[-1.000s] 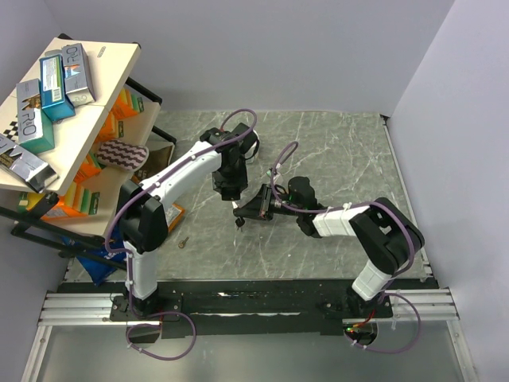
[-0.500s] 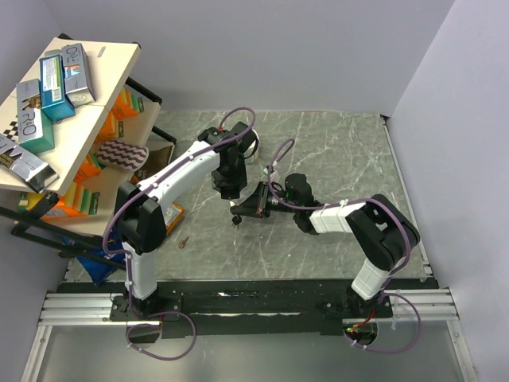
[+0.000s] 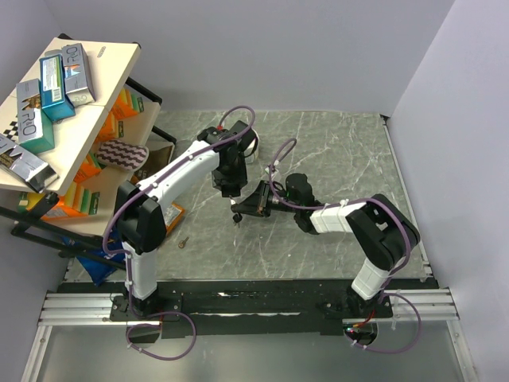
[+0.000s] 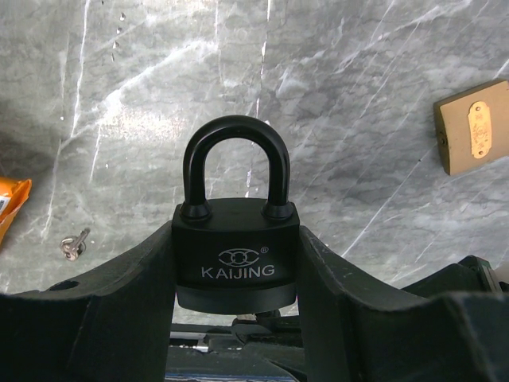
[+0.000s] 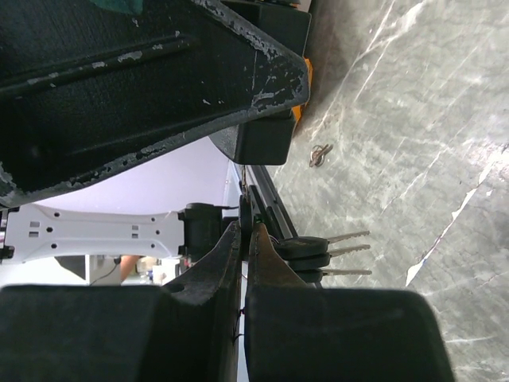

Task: Unlock with the key

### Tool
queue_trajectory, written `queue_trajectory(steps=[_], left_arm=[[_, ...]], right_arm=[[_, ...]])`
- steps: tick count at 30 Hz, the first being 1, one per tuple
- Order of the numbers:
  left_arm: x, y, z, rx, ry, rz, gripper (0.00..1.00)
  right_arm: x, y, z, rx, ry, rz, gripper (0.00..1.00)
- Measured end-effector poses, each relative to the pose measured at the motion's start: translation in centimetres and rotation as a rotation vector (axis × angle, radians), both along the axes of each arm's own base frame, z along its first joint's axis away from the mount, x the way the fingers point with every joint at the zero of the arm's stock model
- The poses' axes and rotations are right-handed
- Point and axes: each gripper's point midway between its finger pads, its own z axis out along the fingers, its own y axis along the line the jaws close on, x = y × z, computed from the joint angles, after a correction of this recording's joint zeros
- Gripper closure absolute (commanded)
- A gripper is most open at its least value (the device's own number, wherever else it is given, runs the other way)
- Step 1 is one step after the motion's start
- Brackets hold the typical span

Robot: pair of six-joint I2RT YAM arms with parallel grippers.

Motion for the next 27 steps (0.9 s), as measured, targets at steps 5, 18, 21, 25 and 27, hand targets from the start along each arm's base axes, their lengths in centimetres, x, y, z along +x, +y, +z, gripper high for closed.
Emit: queue_trajectory(steps=[5, 18, 21, 25, 27], left_arm=[[0.32, -0.12, 0.06, -0.012, -0.008, 0.003, 0.99], [0.50, -0.69, -0.15, -0.061, 0.000, 0.000, 0.99], [0.56, -0.70, -0.01, -0.076, -0.006, 0.002, 0.99], [0.46, -0.89, -0.14, -0.102, -0.002, 0.000, 0.99], [0.45, -0.99, -0.30, -0.115, 0.004, 0.003, 0.99]], right_arm=[[0.31, -0.15, 0.03, -0.004, -0.004, -0.020, 1.00], [0.49, -0.93, -0.21, -0.012, -0.013, -0.066, 1.00], [0.58, -0.93, -0.08, -0.009, -0.020, -0.068, 1.00], [0.65, -0.96, -0.17, -0.015, -0.035, -0.069, 1.00], [0.70, -1.00, -0.31, -0.021, -0.038, -0.071, 1.00]])
